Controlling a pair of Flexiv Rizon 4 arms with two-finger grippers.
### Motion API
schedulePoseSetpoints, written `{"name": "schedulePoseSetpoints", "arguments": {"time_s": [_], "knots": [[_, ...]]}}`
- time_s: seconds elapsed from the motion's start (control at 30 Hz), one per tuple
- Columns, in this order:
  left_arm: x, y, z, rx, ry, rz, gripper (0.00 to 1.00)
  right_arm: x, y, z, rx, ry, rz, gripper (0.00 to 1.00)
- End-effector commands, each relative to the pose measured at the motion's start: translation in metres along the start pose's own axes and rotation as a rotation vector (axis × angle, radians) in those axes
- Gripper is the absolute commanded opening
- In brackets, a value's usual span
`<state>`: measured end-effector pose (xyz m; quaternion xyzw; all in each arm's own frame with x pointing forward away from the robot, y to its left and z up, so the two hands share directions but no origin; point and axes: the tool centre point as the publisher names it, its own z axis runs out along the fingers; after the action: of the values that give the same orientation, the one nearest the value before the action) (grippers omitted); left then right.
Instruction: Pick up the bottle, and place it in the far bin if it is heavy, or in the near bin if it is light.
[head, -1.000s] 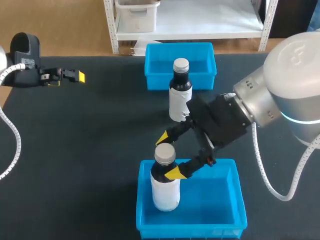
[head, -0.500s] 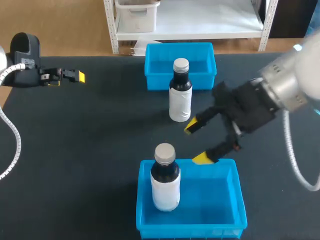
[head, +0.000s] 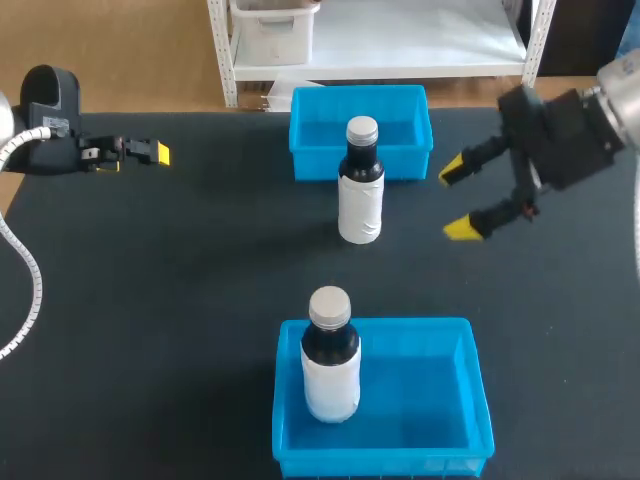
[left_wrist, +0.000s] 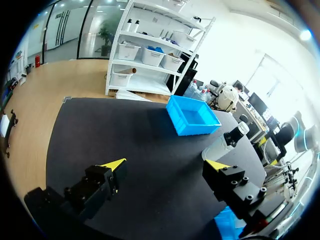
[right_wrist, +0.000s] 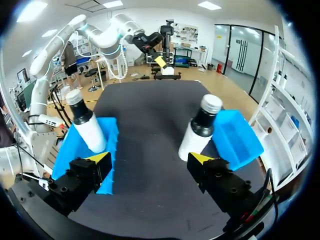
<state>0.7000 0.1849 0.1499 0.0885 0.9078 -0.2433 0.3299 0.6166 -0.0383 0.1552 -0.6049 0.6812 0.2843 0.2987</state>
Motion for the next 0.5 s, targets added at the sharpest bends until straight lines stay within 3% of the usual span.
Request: {"name": "schedulePoseSetpoints", "arguments": {"time_s": [0.03, 0.23, 0.5], "knots": [[0.0, 0.0, 0.0, 0.0, 0.0, 0.0, 1.0, 0.001, -0.057, 0.011, -0.04, -0.006, -0.001, 1.0], [0.0, 0.0, 0.0, 0.0, 0.0, 0.0, 1.0, 0.002, -0.094, 0.025, -0.045, -0.02, 0.0, 1.0], [0.0, 0.0, 0.0, 0.0, 0.0, 0.0, 1.0, -0.007, -0.124, 0.048, -0.059, -0.054, -0.015, 1.0]]}}
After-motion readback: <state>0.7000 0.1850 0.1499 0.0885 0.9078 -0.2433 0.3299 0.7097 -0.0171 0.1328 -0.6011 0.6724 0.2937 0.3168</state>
